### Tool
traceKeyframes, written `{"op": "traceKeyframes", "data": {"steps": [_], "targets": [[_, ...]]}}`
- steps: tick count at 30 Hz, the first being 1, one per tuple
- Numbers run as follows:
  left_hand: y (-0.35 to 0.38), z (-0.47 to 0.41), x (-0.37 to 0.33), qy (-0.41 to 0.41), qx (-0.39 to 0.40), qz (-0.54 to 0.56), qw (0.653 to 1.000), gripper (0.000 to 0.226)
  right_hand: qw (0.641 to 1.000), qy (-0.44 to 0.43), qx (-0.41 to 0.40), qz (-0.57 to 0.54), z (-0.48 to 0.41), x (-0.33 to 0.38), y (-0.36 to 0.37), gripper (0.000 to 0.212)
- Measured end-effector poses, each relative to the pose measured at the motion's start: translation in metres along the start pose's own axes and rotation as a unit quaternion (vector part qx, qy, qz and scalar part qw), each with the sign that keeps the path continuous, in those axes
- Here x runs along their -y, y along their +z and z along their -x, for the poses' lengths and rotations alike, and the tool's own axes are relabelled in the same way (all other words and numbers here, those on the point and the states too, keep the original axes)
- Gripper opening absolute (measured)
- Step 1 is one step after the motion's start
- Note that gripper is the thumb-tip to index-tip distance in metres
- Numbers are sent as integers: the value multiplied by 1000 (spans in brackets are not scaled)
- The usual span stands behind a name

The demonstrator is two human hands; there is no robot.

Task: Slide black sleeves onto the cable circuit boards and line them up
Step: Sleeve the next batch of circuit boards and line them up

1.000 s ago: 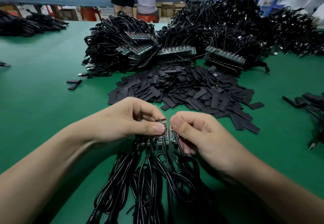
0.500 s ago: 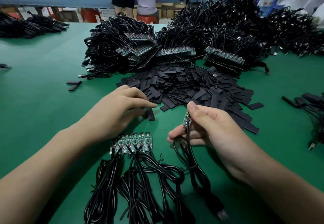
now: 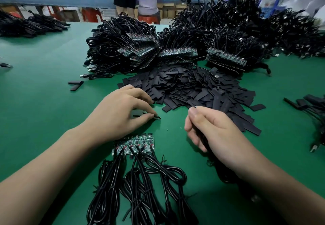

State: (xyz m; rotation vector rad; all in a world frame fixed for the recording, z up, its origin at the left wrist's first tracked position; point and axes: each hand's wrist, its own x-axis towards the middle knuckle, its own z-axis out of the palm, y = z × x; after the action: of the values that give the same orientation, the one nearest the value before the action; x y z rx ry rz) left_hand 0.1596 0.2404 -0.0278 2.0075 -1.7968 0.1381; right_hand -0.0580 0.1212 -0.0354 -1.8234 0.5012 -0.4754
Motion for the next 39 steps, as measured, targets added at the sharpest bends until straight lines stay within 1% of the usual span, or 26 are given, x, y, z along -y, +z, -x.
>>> {"op": "traceKeyframes", "data": {"steps": [2, 4, 6, 8, 10, 13, 16, 18, 21, 23, 27, 29, 34, 36, 39], "targets": [[2, 1, -1, -13, -10, 12, 1000, 19, 999, -3, 12, 37, 1, -2, 1, 33], [3, 1, -4, -25, -32, 19, 999, 12, 998, -8, 20, 63, 2, -3, 2, 28], [4, 1, -7, -30, -70, 39, 996, 9, 996, -12, 18, 85, 3, -4, 2, 27], [3, 1, -11, -17, -97, 78, 992, 7, 995, -14, 1, 102, 3, -4, 3, 26], [1, 1, -18, 3, -81, 121, 989, 7, 993, -17, -23, 110, 2, -5, 3, 21], [4, 2, -29, 5, -25, 202, 979, 11, 989, -26, -31, 140, 3, -5, 1, 24], [9, 3, -38, 10, -29, 252, 967, 12, 990, -35, -26, 135, 4, -6, 1, 20], [10, 4, -42, 26, -50, 239, 969, 14, 992, -38, -32, 120, 3, -7, 0, 19], [8, 5, -46, 77, -74, 163, 981, 29, 994, -32, -31, 99, 2, -9, -1, 22], [9, 5, -45, 87, -91, 136, 983, 27, 995, -34, -12, 93, 2, -9, 0, 23], [7, 6, -41, 75, -117, 139, 981, 21, 997, -24, 28, 75, 0, -8, -4, 32], [6, 7, -40, 63, -127, 153, 978, 21, 997, -20, 42, 64, -1, -8, -7, 27], [4, 7, -36, 49, -133, 156, 978, 21, 998, 5, 49, -28, -3, -9, -8, 13], [4, 7, -35, 47, -132, 155, 978, 20, 997, 10, 50, -49, -2, -8, -9, 14], [5, 7, -34, 44, -128, 153, 979, 19, 998, 6, 45, -42, -1, -7, -9, 15]]}}
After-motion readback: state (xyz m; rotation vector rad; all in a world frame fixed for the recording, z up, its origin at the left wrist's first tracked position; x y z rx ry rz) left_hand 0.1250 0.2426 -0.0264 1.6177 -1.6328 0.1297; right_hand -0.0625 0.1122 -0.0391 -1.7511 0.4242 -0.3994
